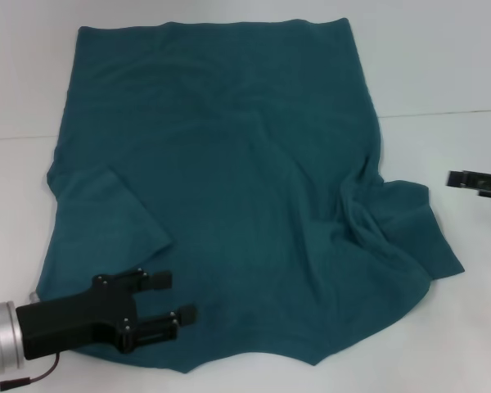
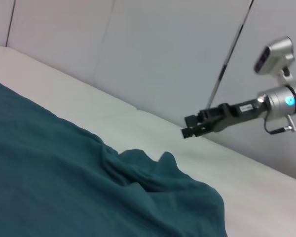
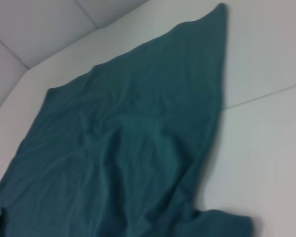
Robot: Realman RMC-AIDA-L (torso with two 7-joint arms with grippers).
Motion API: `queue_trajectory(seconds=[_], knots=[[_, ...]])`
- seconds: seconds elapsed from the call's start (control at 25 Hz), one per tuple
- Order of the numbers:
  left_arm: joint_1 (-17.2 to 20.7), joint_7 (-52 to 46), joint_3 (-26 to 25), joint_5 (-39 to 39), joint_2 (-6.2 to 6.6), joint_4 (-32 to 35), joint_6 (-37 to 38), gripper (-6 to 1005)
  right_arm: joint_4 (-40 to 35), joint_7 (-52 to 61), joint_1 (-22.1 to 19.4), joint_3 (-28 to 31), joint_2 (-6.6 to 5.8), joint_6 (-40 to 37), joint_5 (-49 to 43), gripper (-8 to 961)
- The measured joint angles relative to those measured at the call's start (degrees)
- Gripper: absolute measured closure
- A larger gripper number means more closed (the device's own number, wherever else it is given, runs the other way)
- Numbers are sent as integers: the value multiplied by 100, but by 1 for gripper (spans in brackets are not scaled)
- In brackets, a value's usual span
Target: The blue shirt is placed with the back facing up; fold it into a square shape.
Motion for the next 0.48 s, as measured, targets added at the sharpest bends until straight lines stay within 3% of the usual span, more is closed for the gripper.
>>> queue_trajectory(seconds=[0.24,0.48], knots=[[-10,299,63,39,-7,6,4,246,8,165,310,-21,190,54,-397,46],[-71,543,136,129,10,21,-68,246,24,387,414,-22,246,103,-626,46]])
